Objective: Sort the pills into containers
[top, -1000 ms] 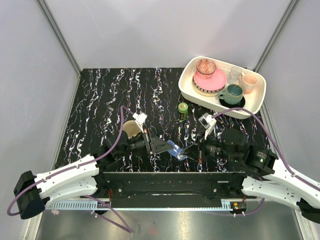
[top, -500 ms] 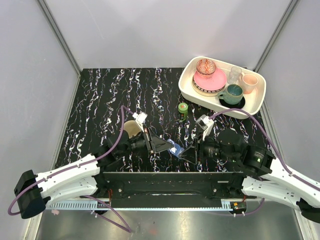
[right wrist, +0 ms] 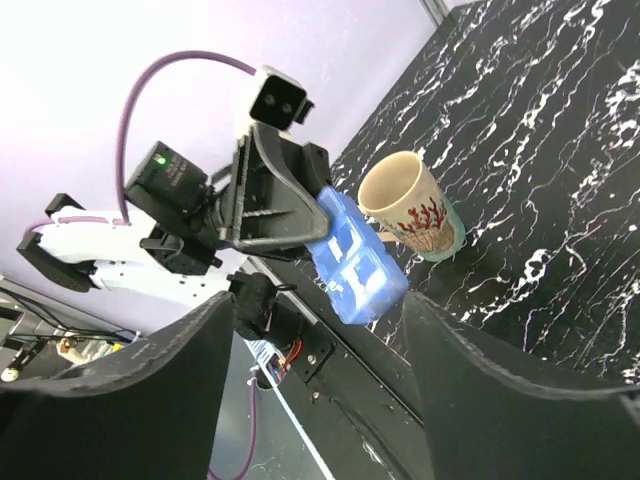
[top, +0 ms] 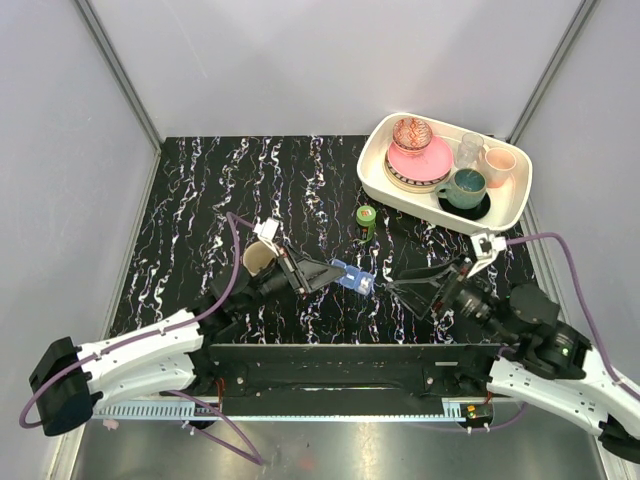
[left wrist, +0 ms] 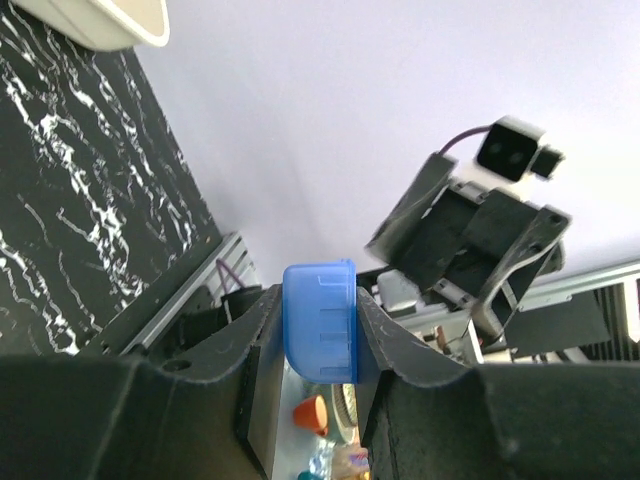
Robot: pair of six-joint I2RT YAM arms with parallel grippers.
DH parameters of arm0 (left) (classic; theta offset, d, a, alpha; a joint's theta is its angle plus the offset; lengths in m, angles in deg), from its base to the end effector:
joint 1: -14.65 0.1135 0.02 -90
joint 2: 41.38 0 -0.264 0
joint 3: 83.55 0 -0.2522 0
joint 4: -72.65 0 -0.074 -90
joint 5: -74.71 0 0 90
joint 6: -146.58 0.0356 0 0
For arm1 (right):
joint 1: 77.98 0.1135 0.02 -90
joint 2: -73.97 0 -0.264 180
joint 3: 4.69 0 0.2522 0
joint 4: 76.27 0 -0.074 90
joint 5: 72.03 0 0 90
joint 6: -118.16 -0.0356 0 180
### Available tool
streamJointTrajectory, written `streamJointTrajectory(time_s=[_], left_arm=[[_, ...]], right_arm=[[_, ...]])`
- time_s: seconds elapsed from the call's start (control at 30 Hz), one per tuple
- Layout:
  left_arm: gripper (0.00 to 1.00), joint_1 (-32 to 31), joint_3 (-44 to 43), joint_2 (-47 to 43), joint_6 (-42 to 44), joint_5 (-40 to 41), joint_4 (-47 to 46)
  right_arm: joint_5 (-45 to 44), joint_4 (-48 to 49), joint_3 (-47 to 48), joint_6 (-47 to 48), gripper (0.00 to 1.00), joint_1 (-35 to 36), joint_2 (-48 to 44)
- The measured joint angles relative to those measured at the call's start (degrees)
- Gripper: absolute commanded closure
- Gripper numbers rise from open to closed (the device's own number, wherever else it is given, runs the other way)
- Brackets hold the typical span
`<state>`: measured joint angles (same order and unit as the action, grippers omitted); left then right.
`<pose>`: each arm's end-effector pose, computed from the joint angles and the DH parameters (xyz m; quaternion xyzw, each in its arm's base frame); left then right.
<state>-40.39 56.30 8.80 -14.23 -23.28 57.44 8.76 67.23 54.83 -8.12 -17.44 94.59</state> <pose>0.1152 -0.1734 0.2822 -0.0413 0.6735 -0.6772 0.2934 0.0434 0.0653 0.3694 -0.0883 0.6867 0.5012 0.5191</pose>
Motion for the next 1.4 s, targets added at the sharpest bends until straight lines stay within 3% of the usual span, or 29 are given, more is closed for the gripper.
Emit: streamJointTrajectory(time_s=[0.2, 0.5, 0.97, 1.4], left_arm=[[1.00, 0.00, -0.42, 1.22, -2.80, 4.26, -3.04], [1.00, 0.00, -1.84, 2.67, -5.81, 7.93, -5.42], [1.00, 0.00, -2.86, 2.95, -6.99, 9.73, -5.66], [1.00, 0.00, -2.86, 3.28, -7.28, 9.94, -6.75]], right_arm=[[-0.55, 8.09, -8.11, -3.87, 0.19, 0.00, 1.25], [-3.21, 17.51, -9.57, -6.45, 0.19, 0.02, 4.79], [-10.88, 25.83, -14.23, -13.18, 0.29, 0.00, 7.78], [-10.64, 31.30, -15.15, -15.43, 0.54, 0.00, 10.91]])
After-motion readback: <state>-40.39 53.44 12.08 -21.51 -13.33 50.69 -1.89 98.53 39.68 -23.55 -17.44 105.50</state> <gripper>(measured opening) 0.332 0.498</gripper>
